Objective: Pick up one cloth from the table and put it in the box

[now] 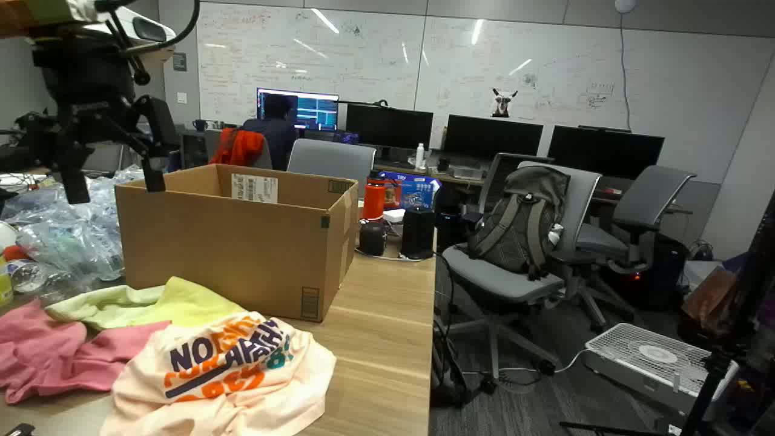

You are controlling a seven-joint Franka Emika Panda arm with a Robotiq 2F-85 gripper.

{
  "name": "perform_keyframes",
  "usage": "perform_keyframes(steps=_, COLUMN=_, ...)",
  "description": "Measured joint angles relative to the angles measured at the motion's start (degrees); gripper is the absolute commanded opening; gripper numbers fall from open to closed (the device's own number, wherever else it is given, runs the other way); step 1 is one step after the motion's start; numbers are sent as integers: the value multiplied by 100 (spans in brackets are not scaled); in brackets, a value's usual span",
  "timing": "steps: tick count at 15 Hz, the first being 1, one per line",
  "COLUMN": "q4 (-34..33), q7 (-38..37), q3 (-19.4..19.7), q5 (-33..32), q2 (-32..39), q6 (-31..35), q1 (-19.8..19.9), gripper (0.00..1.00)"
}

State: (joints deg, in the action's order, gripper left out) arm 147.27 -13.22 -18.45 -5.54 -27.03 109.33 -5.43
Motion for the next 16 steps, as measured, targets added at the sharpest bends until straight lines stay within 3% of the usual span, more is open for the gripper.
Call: perform_keyframes(steps=16, q4=-78, q7=0, q3=0, q5=0, q2=-20, q6=4, q1=0, gripper=100)
